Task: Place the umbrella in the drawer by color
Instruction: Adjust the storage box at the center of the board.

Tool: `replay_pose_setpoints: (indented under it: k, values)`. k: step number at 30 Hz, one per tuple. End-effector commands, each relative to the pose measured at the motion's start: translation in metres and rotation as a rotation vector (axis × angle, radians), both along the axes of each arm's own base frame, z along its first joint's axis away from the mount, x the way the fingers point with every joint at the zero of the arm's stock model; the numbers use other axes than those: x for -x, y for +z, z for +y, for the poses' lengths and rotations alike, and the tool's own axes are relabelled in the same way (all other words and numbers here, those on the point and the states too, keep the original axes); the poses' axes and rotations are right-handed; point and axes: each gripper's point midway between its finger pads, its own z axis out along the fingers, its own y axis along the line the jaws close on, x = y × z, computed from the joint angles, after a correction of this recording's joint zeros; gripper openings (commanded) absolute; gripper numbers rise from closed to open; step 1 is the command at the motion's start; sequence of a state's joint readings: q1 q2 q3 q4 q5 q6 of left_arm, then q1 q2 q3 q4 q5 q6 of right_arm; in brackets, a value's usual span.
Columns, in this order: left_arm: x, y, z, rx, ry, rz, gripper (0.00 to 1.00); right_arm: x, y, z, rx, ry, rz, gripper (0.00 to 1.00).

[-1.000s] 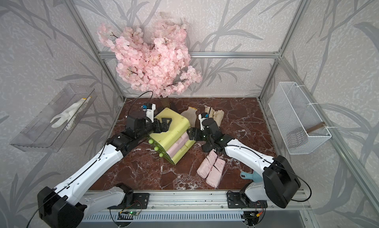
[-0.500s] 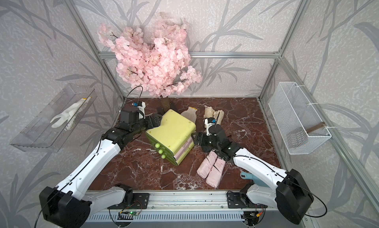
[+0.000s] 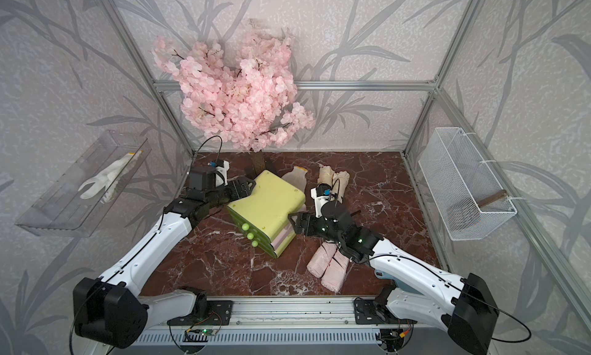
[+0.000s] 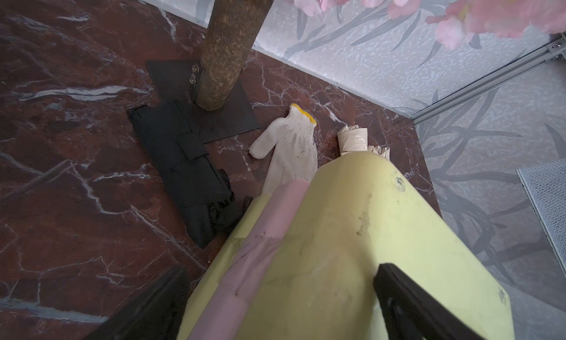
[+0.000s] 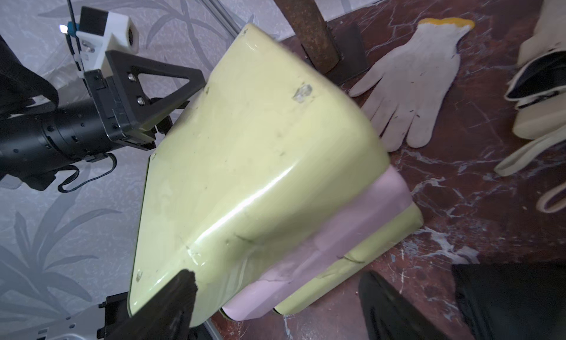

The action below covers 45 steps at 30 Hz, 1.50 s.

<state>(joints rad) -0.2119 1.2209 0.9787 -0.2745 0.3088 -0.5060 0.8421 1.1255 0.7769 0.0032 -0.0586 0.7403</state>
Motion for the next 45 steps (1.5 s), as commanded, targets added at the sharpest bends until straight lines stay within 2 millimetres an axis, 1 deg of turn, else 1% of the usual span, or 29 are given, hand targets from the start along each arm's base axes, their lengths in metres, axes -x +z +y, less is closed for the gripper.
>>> replay_pose_setpoints:
  k: [1, 5, 7, 9, 13, 15, 18, 20, 25, 29, 33, 37, 40, 43, 45]
  values:
    - [0.006, -0.005, -0.004, 0.028, -0.015, 0.006, 0.99, -0.009, 0.019, 0.019, -0.081, 0.003, -0.01, 0.87]
    - [0.014, -0.012, -0.017, 0.046, -0.048, 0.015, 0.98, -0.021, 0.017, 0.026, -0.055, -0.008, -0.022, 0.88]
    - [0.02, -0.017, -0.028, 0.036, -0.08, 0.029, 0.98, -0.027, 0.016, 0.028, -0.033, 0.002, -0.035, 0.88]
    - [0.027, -0.018, -0.038, 0.009, -0.112, 0.035, 0.97, -0.034, 0.016, 0.026, -0.032, -0.003, -0.031, 0.88]
    - [0.043, -0.005, -0.061, 0.004, -0.175, -0.003, 0.97, -0.05, 0.015, 0.012, -0.036, -0.033, -0.027, 0.88]
    - [0.05, 0.002, -0.067, 0.017, -0.19, -0.019, 0.97, -0.058, 0.012, 0.004, -0.04, -0.047, -0.021, 0.88]
    - [0.057, 0.006, -0.07, 0.033, -0.19, -0.036, 0.98, -0.071, 0.01, -0.005, -0.037, -0.046, -0.013, 0.88]
    - [0.059, 0.005, -0.07, 0.045, -0.184, -0.039, 0.98, -0.079, 0.007, -0.005, -0.037, -0.031, -0.001, 0.88]
    - [0.056, 0.001, -0.069, 0.049, -0.164, -0.038, 0.98, -0.102, -0.001, 0.002, -0.043, -0.003, 0.029, 0.86]
    - [0.052, 0.0, -0.072, 0.059, -0.164, -0.039, 0.98, -0.119, -0.004, 0.011, -0.03, 0.009, 0.033, 0.86]
    - [0.049, -0.003, -0.079, 0.078, -0.182, -0.031, 0.97, -0.137, -0.006, 0.009, -0.02, -0.004, 0.035, 0.85]
    - [0.049, -0.002, -0.079, 0.07, -0.181, -0.043, 0.97, -0.149, -0.01, -0.002, -0.001, -0.036, 0.033, 0.85]
    - [0.048, -0.002, -0.076, 0.046, -0.171, -0.048, 0.97, -0.153, -0.014, -0.015, 0.051, -0.061, 0.026, 0.86]
    - [0.046, -0.004, -0.068, 0.01, -0.14, -0.049, 0.98, -0.149, -0.007, -0.032, 0.127, -0.094, -0.011, 0.86]
    - [0.046, -0.005, -0.064, -0.005, -0.121, -0.053, 0.98, -0.143, 0.004, -0.045, 0.174, -0.12, -0.049, 0.86]
